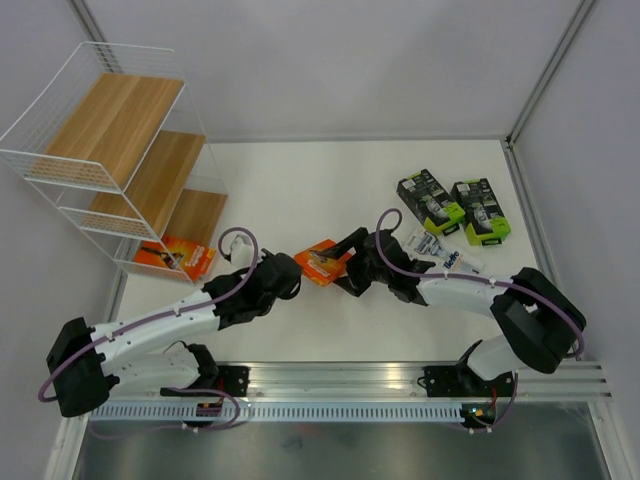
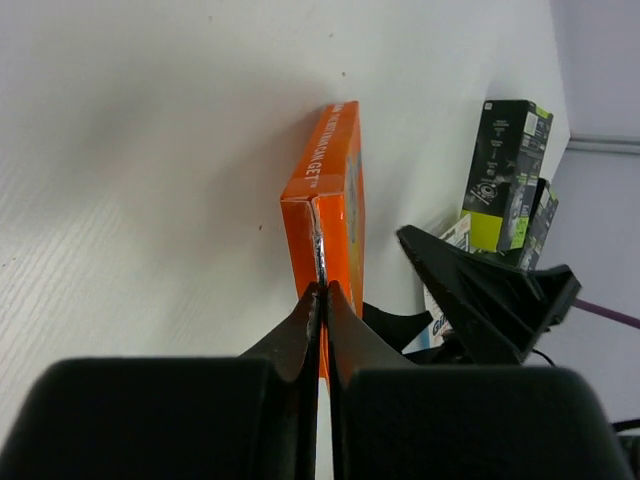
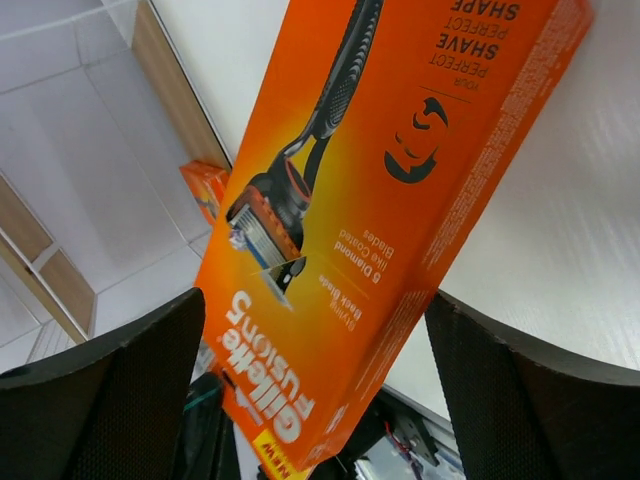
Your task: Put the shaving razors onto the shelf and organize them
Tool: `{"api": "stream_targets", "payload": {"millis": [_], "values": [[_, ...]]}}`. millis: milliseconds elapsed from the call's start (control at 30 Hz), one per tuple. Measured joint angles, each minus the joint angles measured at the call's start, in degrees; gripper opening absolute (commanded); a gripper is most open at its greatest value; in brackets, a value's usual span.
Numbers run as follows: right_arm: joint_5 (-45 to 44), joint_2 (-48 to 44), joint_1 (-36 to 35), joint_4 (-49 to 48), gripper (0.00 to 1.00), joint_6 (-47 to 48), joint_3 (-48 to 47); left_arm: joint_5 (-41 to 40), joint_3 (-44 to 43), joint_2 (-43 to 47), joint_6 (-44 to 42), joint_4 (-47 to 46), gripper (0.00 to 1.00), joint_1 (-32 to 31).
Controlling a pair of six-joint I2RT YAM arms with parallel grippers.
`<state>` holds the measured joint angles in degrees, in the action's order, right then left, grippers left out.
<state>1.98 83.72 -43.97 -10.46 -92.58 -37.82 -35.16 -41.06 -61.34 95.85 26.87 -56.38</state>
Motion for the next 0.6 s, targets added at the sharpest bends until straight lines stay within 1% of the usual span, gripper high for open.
{"api": "stream_targets", "payload": {"millis": [133,233,300,333,433,467,533,567,600], "values": [[2.4,2.6,0.0,-1.6,0.92,-1.1,0.0,-1.1,0.0,0.4,-2.8,-2.3,0.02,-0.9],[3.2,3.3,0.0,-1.9,0.89,-1.6,-0.2,-1.9,0.2,0.6,-5.6,-4.4,0.02,-1.0],[3.2,3.3,0.0,-2.1,0.82,-1.7,-0.5,-2.2,0.3,0.8,-7.6,-5.5,0.02,-1.0],[3.1,3.2,0.1,-2.3,0.76,-2.0,-0.7,-2.3,0.3,0.9,-8.7,-6.3,0.02,-1.0],[2.7,3.2,0.2,-2.4,0.63,-2.5,-0.9,-2.2,0.3,0.9,-10.9,-7.0,0.02,-1.2],[2.5,3.2,0.3,-2.3,0.56,-2.6,-1.0,-2.1,0.3,0.9,-11.6,-7.2,0.02,-1.4],[1.9,3.2,0.4,-1.2,0.48,-2.5,-1.7,-1.9,0.4,0.9,-13.2,-7.4,0.18,-2.1],[1.6,3.2,0.5,-0.6,0.37,-2.2,-2.2,-1.7,0.5,1.0,-13.9,-7.4,0.24,-2.4],[1.2,3.2,0.5,0.2,0.33,-1.7,-2.7,-1.3,0.6,1.1,-14.9,-7.5,0.4,-2.7]]}}
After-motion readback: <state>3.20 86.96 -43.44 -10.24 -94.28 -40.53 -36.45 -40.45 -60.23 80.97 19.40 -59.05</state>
